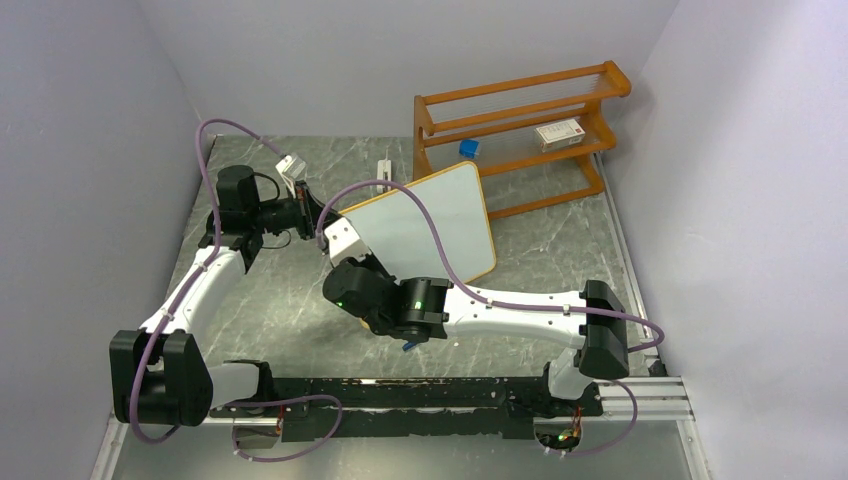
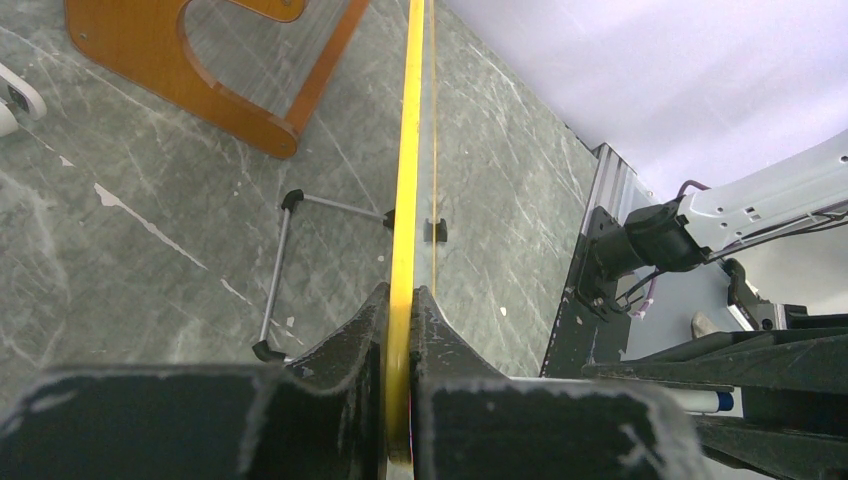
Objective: Write a sentence on the whiteboard
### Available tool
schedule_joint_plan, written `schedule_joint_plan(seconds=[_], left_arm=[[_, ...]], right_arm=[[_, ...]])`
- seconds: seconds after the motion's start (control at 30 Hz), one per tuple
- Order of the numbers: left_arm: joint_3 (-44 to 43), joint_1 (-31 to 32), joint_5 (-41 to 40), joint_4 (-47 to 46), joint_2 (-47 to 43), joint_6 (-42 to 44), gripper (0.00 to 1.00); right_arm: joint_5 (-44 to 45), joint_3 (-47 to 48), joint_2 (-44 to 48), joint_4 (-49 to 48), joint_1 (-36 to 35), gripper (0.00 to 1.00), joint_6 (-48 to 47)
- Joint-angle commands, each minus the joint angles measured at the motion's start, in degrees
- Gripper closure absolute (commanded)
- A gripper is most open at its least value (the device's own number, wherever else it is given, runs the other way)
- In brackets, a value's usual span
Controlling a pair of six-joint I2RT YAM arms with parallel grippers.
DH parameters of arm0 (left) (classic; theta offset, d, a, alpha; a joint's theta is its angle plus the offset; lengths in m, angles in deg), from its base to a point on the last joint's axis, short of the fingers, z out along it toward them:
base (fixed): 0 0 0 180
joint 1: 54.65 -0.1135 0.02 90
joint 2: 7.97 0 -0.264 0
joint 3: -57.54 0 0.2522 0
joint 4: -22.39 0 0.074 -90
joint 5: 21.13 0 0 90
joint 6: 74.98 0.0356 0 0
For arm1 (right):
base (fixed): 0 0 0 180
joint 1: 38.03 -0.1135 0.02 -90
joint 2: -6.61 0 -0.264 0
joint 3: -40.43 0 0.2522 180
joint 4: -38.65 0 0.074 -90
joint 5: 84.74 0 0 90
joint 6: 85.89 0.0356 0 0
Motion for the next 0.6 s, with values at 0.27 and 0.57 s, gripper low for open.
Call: schedule_joint_plan(seconds=[0.27,0.57], left_arm=[[-0.39,1.0,0.88,0.68,0.53,1.48,0.95],[-0.48,0.98,0.79,0.95,0.64,1.64,0.95]], right_arm=[[3.21,-0.67,1.31,2.16,0.81,1.0,2.32],[4.33,-0.9,1.65,2.31,0.99,1.0,2.78]])
